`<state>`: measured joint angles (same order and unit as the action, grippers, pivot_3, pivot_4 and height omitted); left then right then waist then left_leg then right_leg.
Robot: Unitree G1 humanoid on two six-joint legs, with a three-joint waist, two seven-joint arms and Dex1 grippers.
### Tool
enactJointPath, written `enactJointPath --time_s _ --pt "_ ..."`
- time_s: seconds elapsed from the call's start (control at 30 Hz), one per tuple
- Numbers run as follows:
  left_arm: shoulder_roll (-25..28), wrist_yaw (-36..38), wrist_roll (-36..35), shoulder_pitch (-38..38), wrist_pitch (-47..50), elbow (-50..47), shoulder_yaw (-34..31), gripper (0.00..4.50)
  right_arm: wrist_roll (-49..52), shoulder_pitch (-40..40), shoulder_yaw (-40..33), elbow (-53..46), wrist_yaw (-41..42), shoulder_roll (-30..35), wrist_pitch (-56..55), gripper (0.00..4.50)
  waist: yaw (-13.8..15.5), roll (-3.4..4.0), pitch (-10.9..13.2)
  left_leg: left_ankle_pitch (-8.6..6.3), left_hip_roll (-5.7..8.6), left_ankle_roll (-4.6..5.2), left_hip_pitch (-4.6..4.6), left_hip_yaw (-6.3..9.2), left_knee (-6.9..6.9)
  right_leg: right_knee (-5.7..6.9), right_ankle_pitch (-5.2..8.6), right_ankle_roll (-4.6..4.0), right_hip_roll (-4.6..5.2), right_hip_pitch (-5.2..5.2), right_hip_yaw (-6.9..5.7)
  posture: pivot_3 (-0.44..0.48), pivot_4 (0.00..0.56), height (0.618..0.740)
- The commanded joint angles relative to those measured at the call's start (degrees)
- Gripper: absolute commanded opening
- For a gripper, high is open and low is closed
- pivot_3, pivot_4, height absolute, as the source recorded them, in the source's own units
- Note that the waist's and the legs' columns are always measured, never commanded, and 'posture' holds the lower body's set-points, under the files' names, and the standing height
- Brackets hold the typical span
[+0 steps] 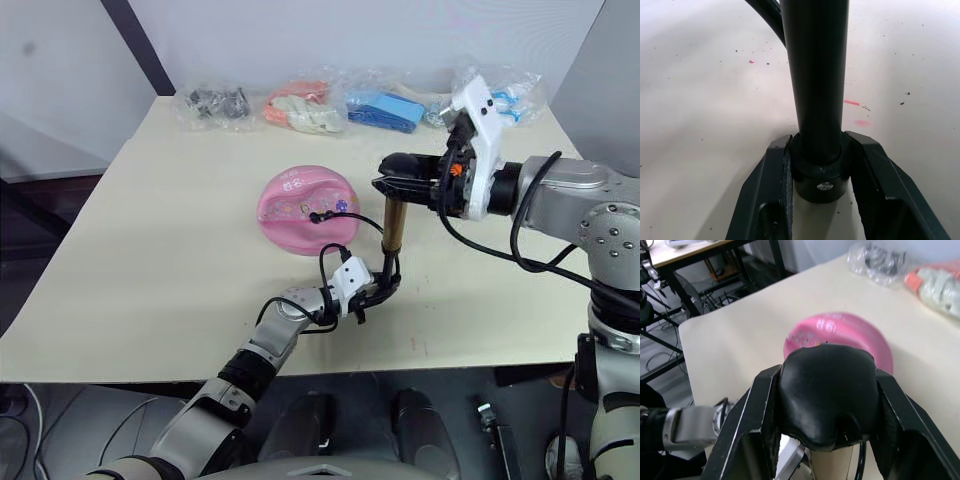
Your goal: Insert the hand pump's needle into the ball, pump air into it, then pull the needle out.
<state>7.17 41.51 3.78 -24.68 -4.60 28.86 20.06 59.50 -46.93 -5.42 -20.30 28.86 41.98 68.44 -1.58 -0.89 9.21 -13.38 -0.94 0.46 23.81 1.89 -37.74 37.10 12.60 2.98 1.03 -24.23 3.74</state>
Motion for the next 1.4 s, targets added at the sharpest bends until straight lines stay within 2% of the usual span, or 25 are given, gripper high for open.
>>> enactJointPath --time_s 0.03,0.13,0.37,0.53,0.67,0.77,1.0,1.13,1.2,1.33,1.4 --pt "0.7 1.2 1.3 1.9 1.1 2.1 1.6 1.10 -2.1 -3.5 -5.5 -1.3 -2.8 2.4 -2.3 1.72 0.0 0.01 0.0 0.00 0.00 0.00 0.00 0.02 0.00 -0.01 0.00 0.00 0.00 0.00 -0.01 0.000 0.150 0.740" --pt "0.7 1.2 1.3 1.8 1.1 2.3 1.6 1.10 -8.1 5.5 2.0 -2.3 -0.1 2.8 -5.8 1.72 0.1 -0.11 -0.1 0.00 -0.01 0.00 -0.05 0.05 0.07 -0.06 0.01 0.01 -0.02 0.04 -0.04 0.000 0.150 0.740" --pt "0.9 1.1 1.1 2.0 1.4 1.6 1.6 1.10 -14.0 17.2 9.4 0.8 1.1 -4.5 -13.4 1.72 -0.2 -0.29 -0.3 0.00 -0.06 0.01 -0.51 0.01 0.24 -0.23 0.15 0.21 -0.04 0.48 -0.04 0.000 0.150 0.740" --pt "1.2 0.9 1.0 2.7 1.7 0.7 1.5 1.10 -21.8 23.5 17.1 6.1 3.2 -8.8 -19.5 1.72 -0.5 -0.43 -0.6 -0.01 -0.10 0.01 -0.97 -0.02 0.46 -0.24 0.26 0.05 -0.09 0.81 -0.01 0.000 0.150 0.740" --pt "1.2 0.8 1.1 3.1 2.0 0.1 1.7 1.10 -27.0 25.6 21.0 7.8 5.4 -9.1 -22.6 1.72 -0.8 -0.42 -0.9 -0.01 -0.14 0.01 -1.08 -0.05 0.47 -0.24 0.26 0.05 -0.13 0.87 0.02 0.000 0.150 0.740" --pt "1.2 0.9 1.2 3.3 2.1 0.0 1.8 1.10 -25.9 23.8 18.3 6.1 5.5 -9.6 -21.5 1.72 -0.8 -0.51 -1.0 -0.01 -0.18 0.01 -1.18 -0.02 0.49 -0.24 0.31 -0.04 -0.16 0.92 0.00 0.000 0.150 0.740" --pt "1.4 0.9 1.5 3.5 2.1 0.2 2.1 1.10 -18.1 10.5 7.3 0.5 4.5 -7.6 -13.1 1.72 -0.7 -0.34 -0.8 -0.01 -0.18 0.00 -0.98 -0.03 0.49 -0.24 0.31 -0.05 -0.13 0.78 0.01 0.000 0.150 0.740" --pt "1.4 0.9 1.8 3.3 1.9 0.8 2.1 1.10 -12.5 1.3 1.1 -0.2 3.9 -5.1 -7.0 1.72 -0.6 0.08 -0.4 -0.01 -0.09 0.01 -0.67 -0.05 0.48 -0.24 0.12 0.03 -0.07 0.51 0.04 0.000 0.150 0.740" --pt "1.4 0.9 1.8 3.3 1.9 0.9 2.1 1.10 -11.2 -0.5 0.0 -0.1 3.6 -4.4 -5.3 1.72 -0.4 0.05 -0.4 -0.01 -0.05 0.01 -0.56 0.00 0.48 -0.25 0.04 0.00 -0.06 0.43 0.01 0.000 0.150 0.740" --pt "1.3 0.9 1.8 3.0 1.7 1.6 2.2 1.10 -6.0 -9.7 -5.0 0.9 3.8 0.8 0.7 1.72 -0.4 0.08 -0.4 -0.01 -0.04 0.01 -0.39 0.07 0.48 -0.30 0.04 -0.01 -0.04 0.32 -0.06 0.000 0.150 0.740" --pt "1.3 0.9 1.8 2.9 1.5 1.8 2.2 1.10 -5.1 -10.9 -5.9 1.3 3.5 1.5 1.5 1.72 -0.4 0.19 -0.3 -0.01 -0.03 0.01 -0.28 0.07 0.42 -0.29 0.03 -0.02 -0.04 0.23 -0.06 0.000 0.150 0.740"
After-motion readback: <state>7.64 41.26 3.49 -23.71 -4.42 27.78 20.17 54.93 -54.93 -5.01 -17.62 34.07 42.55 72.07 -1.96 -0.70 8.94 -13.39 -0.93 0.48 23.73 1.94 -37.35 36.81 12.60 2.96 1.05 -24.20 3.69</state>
